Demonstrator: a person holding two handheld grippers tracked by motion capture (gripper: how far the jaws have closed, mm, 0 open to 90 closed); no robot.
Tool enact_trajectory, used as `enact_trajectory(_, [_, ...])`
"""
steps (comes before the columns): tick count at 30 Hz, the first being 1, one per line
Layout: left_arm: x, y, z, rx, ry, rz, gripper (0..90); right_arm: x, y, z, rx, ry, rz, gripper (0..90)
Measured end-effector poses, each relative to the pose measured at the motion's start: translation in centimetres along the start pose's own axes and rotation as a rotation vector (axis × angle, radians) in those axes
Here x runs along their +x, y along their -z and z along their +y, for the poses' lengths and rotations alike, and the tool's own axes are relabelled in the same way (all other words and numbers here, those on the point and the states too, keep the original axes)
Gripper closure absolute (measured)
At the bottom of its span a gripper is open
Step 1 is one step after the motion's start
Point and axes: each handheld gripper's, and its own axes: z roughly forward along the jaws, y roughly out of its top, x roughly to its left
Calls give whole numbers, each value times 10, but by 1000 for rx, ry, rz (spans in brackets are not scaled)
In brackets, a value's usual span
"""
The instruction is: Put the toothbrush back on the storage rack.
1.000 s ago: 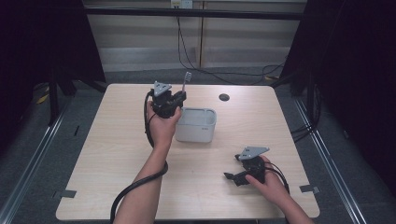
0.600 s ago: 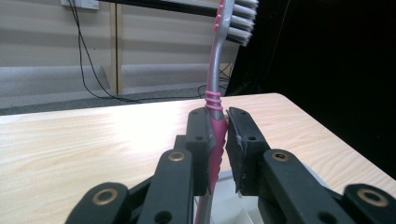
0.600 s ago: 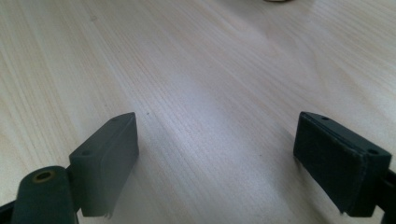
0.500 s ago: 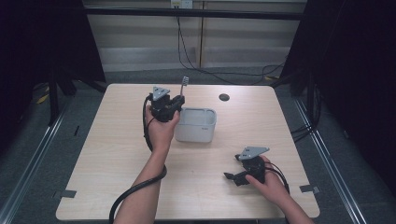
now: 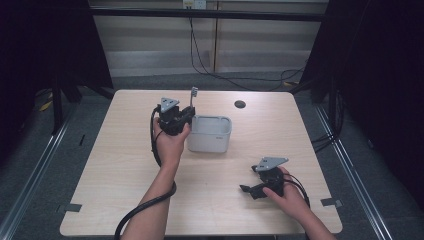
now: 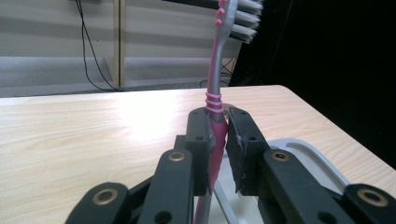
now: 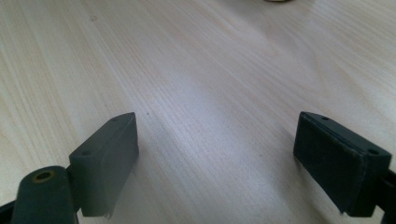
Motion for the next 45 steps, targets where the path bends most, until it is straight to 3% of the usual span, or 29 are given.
enact_trajectory(45, [1, 4, -25, 72, -21, 6, 790, 0, 0, 0, -2, 4, 1, 135])
